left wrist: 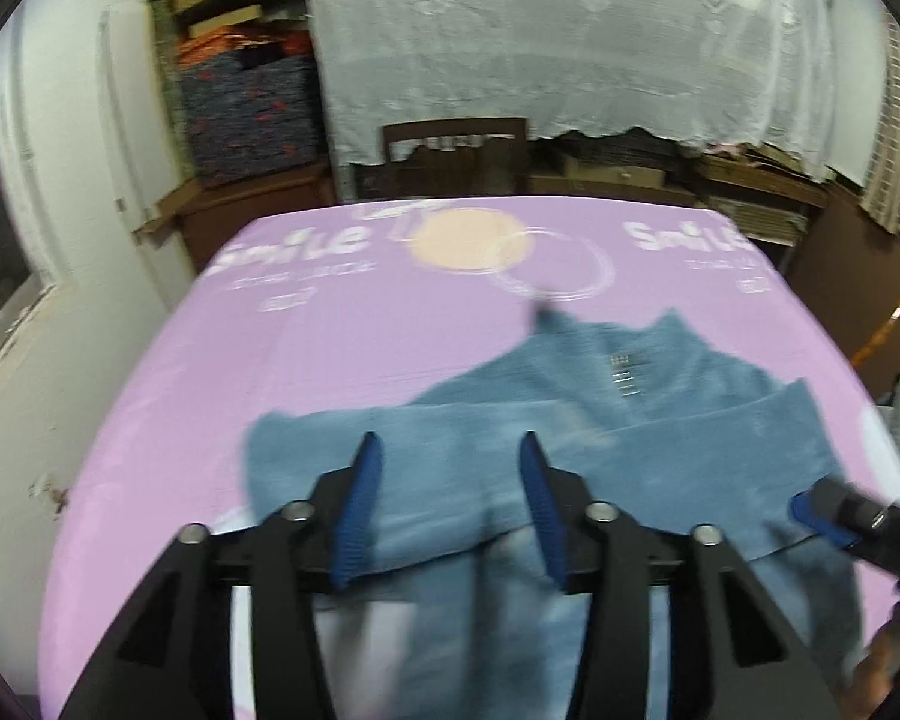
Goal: Fold large clothes
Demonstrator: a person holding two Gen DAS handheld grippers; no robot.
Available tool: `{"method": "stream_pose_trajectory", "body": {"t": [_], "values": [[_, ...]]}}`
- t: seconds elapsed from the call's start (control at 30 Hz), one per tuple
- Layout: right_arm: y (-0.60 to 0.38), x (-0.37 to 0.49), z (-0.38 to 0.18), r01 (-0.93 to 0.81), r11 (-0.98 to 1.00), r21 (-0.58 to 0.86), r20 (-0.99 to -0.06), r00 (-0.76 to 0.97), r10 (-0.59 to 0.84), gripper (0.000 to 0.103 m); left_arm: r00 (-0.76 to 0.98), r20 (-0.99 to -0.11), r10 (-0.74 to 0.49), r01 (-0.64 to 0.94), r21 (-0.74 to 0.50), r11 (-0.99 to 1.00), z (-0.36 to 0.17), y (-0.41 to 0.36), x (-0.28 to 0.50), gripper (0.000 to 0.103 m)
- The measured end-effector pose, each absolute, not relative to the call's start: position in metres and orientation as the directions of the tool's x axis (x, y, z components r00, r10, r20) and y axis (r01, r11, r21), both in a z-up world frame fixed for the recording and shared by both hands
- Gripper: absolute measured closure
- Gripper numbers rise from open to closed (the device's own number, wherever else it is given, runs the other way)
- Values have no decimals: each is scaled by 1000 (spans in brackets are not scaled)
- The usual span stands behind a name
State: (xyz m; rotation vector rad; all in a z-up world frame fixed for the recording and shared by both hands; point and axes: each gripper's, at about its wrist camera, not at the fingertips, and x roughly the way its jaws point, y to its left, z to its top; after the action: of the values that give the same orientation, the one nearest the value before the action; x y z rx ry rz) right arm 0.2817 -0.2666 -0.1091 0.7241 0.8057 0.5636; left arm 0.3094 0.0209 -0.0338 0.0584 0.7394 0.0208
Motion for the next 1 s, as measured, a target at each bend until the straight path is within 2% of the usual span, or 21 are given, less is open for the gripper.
{"method": "stream_pose_trajectory", "body": {"t": [0.07, 0.33, 0.53, 0.63, 0.7, 0.77, 0.8, 0.9, 1.0], "values": [[-254, 286, -107, -185, 618, 764, -445, 542, 713, 37, 737, -672, 65, -28, 65, 997, -37, 45, 303, 45], [-185, 325, -100, -155, 614, 774, -506, 432, 746, 38, 705, -706, 68, -123, -28, 992, -69, 135, 288, 43], [-151, 361, -125, -63, 645, 761, -581, 376, 722, 38, 671, -742, -5, -109, -105, 988, -92, 158, 289, 43], [-139, 372, -127, -48, 656, 754, -590, 391, 707, 38, 679, -734, -8, -84, -89, 992, -91, 151, 288, 43], [-130, 378, -126, -58, 667, 743, -595, 402, 696, 46, 685, -728, -13, -72, -86, 994, -89, 148, 287, 38], [-117, 385, -127, -71, 701, 709, -628, 389, 674, 83, 695, -719, -14, -81, -97, 992, -85, 150, 285, 33], [-112, 386, -127, -76, 712, 698, -638, 385, 667, 90, 698, -716, -8, -91, -100, 991, -85, 153, 285, 32], [-107, 382, -114, -124, 725, 677, -628, 415, 658, 94, 693, -721, -14, -100, -115, 988, -85, 154, 286, 32], [-105, 367, -77, -222, 739, 636, -593, 472, 652, 94, 690, -724, -21, -91, -114, 989, -87, 152, 287, 31]]}}
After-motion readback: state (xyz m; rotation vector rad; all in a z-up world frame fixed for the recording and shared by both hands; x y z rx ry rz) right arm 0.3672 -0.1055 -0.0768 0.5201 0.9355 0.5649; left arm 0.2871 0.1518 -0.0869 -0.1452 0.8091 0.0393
